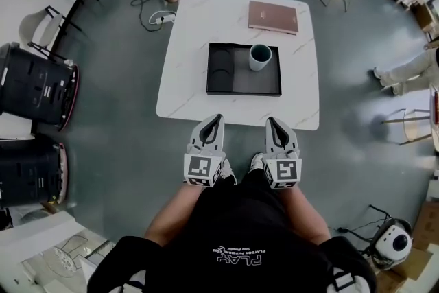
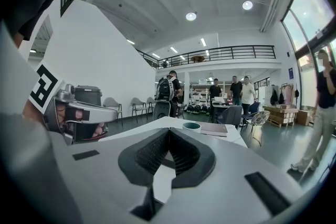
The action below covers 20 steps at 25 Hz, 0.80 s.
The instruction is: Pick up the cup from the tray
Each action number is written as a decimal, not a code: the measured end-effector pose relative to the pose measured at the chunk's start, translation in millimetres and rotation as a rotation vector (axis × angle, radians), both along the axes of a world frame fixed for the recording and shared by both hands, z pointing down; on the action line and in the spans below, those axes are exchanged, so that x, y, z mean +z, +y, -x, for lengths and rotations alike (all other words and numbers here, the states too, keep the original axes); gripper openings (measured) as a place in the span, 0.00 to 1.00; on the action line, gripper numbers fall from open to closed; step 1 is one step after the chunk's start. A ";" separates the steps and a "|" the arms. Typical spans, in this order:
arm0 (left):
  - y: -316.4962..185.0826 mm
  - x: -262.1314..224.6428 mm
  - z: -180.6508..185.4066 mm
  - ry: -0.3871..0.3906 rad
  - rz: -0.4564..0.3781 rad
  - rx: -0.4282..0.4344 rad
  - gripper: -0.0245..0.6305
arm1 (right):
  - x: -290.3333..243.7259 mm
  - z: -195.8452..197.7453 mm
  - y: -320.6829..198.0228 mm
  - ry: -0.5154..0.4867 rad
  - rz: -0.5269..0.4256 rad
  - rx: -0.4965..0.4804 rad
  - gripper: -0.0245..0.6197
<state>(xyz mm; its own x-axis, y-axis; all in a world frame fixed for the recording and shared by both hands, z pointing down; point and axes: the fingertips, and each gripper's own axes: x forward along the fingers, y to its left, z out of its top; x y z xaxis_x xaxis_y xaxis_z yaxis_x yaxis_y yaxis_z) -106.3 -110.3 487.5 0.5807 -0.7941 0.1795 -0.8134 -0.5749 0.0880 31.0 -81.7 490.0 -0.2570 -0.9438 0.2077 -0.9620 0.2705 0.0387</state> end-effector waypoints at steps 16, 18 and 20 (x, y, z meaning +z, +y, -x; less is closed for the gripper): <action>-40.4 9.4 -22.4 -0.008 0.034 -0.064 0.05 | 14.0 -19.3 -58.8 0.003 0.024 -0.078 0.05; -47.9 11.4 -25.1 -0.017 0.035 -0.074 0.05 | 18.3 -20.6 -70.3 0.003 0.026 -0.094 0.05; -53.9 14.5 -28.6 -0.024 0.040 -0.083 0.05 | 23.7 -22.4 -81.8 0.002 0.030 -0.108 0.05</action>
<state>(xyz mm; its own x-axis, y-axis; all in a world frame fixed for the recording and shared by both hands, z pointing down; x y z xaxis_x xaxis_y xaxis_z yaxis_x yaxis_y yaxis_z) -77.7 -164.3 502.0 0.5086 -0.8311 0.2250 -0.8602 -0.5020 0.0898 53.5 -163.5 513.8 -0.3562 -0.9040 0.2367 -0.9271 0.3735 0.0312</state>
